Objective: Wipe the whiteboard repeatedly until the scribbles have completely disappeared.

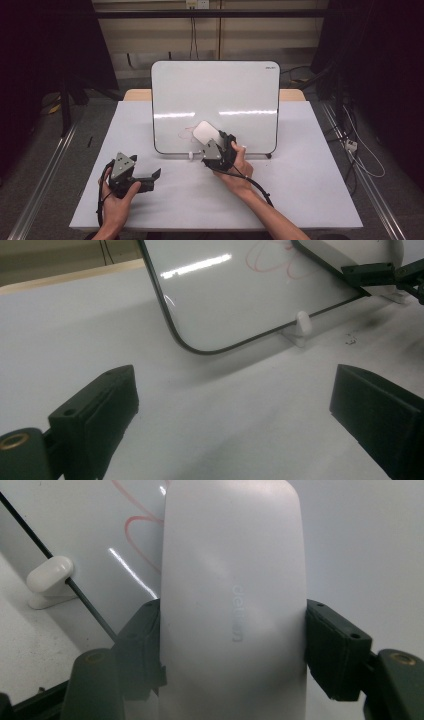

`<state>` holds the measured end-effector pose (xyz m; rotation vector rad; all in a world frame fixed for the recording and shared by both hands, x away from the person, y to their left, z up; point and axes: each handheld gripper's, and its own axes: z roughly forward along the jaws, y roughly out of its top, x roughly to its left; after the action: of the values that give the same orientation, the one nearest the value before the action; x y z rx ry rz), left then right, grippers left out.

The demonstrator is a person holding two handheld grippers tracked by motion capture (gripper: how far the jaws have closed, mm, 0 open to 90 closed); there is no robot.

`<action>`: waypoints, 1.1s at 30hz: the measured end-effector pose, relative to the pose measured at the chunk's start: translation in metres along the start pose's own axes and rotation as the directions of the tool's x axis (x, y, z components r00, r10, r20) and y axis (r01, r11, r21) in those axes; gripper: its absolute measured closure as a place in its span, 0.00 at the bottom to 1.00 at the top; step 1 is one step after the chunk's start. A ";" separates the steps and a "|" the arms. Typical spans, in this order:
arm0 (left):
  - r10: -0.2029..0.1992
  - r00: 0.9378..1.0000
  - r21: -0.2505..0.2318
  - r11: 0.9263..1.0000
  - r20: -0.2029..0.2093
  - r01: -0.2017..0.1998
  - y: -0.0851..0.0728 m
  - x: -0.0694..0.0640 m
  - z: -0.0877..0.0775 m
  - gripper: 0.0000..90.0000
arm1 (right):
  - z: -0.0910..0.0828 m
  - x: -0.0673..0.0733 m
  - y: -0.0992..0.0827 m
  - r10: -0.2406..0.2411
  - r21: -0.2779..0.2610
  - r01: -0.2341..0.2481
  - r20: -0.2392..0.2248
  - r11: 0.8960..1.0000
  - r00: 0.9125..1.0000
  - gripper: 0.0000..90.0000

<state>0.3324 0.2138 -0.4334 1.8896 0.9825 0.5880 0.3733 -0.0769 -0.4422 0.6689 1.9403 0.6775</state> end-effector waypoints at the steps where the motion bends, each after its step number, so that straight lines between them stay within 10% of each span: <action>1: -0.002 1.000 0.000 1.000 -0.002 0.002 0.000 0.000 0.000 0.06 | 0.000 -0.001 0.000 0.010 0.000 -0.010 -0.006 1.000 1.000 0.35; 18: -0.008 1.000 -0.002 1.000 -0.001 0.008 0.000 0.001 0.000 0.06 | 0.013 -0.053 0.025 0.090 0.001 -0.090 0.040 0.996 0.995 0.35; 33: -0.004 1.000 0.000 1.000 0.002 0.004 0.001 -0.001 0.003 0.06 | 0.015 -0.032 0.033 0.038 0.005 -0.038 0.051 0.999 0.998 0.35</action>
<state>0.3342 0.2114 -0.4341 1.8873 0.9851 0.5836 0.4056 -0.0735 -0.4066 0.7218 1.8872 0.6721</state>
